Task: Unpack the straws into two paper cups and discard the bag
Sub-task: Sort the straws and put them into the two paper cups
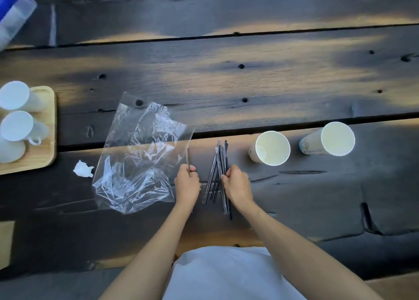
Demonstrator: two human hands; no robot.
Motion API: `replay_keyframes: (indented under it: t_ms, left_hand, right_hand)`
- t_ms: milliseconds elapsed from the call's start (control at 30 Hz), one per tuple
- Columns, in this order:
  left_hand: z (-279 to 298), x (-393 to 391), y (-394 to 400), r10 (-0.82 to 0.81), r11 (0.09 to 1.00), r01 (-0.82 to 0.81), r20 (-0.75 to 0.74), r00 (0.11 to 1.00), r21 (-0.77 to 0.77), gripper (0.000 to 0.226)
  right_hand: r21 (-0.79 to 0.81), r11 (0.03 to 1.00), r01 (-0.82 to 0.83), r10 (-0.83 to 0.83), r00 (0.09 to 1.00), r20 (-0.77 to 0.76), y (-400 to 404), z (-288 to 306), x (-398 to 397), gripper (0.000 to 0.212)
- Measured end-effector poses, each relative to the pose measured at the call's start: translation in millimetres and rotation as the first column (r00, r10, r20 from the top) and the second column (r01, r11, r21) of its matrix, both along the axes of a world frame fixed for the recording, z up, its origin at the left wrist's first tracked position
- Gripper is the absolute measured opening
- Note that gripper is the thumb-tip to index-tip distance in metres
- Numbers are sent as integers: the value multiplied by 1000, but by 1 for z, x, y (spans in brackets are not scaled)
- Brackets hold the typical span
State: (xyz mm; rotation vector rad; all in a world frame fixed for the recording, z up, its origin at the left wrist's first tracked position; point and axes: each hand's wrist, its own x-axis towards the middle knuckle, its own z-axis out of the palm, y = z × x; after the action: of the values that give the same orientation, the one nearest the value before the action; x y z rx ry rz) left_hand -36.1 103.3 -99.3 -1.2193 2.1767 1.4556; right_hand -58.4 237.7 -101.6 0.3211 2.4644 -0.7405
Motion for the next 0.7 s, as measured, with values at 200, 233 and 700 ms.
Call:
replay_keyframes:
  t_ms: [200,233,700]
  left_hand:
    - [3,1,3,-186,972,187,21,982,-143,10]
    - [2,-1,6,-188,971,189,19,982,-148,10]
    - [-7,-8,17,-362,878,405,197,911,-256,15]
  right_hand:
    - [6,1000,-20,20,999,32,0,1,-5,13]
    - [-12,1000,-5,5,1000,29,2,3,-7,12]
    - [-81,988,134,-129,989,69,28,11,-6,19]
